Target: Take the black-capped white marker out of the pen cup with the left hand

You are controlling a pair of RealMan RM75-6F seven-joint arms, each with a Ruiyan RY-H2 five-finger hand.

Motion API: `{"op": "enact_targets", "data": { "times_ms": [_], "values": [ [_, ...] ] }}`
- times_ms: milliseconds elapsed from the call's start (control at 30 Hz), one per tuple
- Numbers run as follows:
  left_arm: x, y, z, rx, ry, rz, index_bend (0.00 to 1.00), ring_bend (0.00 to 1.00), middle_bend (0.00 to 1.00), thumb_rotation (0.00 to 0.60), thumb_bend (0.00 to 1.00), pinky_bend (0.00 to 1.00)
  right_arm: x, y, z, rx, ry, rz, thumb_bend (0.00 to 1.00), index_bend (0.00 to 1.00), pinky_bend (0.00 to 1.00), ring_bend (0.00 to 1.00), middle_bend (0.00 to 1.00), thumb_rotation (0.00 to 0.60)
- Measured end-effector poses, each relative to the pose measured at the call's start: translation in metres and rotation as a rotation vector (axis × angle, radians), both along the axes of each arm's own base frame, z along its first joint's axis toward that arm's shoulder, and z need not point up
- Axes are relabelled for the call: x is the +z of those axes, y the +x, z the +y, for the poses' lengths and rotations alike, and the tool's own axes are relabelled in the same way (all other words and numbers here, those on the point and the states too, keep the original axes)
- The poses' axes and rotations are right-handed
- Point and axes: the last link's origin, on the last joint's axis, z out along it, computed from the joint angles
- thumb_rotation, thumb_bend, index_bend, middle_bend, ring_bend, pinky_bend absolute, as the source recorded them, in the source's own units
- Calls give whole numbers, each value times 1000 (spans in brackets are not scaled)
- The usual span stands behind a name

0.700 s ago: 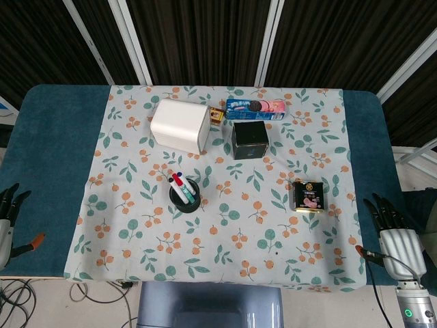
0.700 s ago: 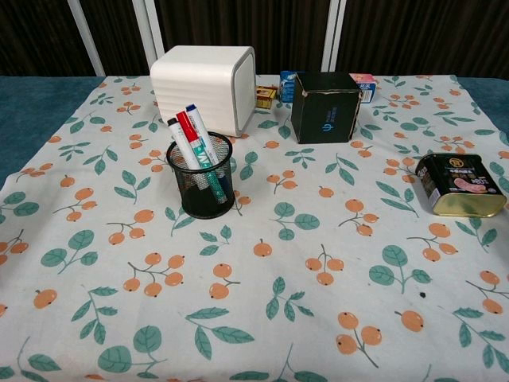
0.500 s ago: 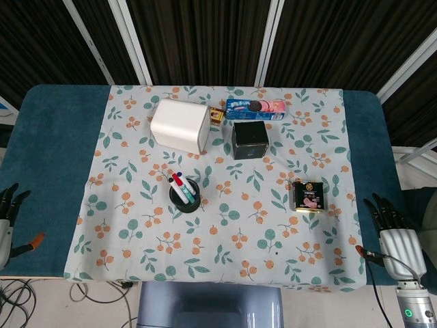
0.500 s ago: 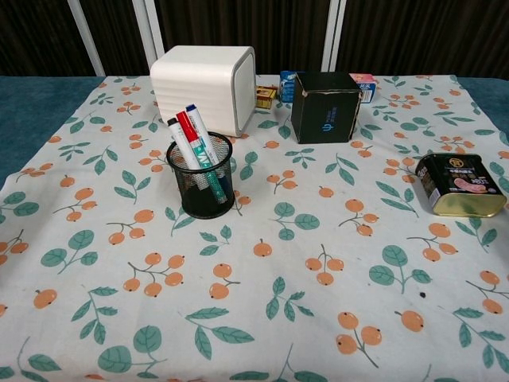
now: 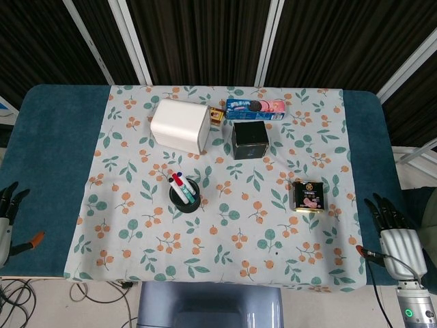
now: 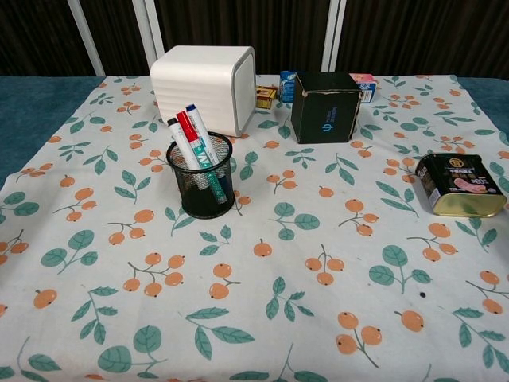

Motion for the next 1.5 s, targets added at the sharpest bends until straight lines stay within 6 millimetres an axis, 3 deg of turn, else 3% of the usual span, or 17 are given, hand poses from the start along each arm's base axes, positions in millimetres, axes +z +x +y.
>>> {"op": "enact_targets", "data": {
  "times_ms": [467, 667, 933, 1067, 1233, 1400, 1500],
  "values": [
    [3, -1, 10, -29, -70, -107, 167, 0, 3, 600, 155, 0, 0, -1, 1, -13, -1, 0, 179, 87, 206, 26, 0, 600],
    [1, 6, 31, -25, -219, -200, 173, 0, 2, 600, 215, 0, 0, -2, 1, -26, 1, -3, 179, 88, 206, 27, 0, 600],
    [-4, 54, 89, -14, -447, -246, 223, 0, 2, 600, 223, 0, -1, -2, 1, -30, 0, 0, 179, 88, 206, 27, 0, 600],
    [-9, 74, 112, 4, -480, -253, 274, 0, 2, 600, 277, 0, 0, -2, 1, -31, 0, -3, 178, 88, 206, 27, 0, 600],
    [-32, 99, 137, 45, -538, -332, 323, 0, 2, 600, 369, 0, 0, -2, 1, -32, -3, -7, 179, 88, 206, 27, 0, 600],
    [-56, 117, 157, 84, -571, -433, 337, 0, 3, 600, 354, 0, 1, -2, 2, -34, -5, -10, 179, 87, 206, 27, 0, 600],
    [-67, 126, 167, 102, -572, -476, 342, 0, 3, 600, 278, 0, 1, -3, 2, -35, -7, -13, 179, 88, 206, 27, 0, 600]
  ]
}}
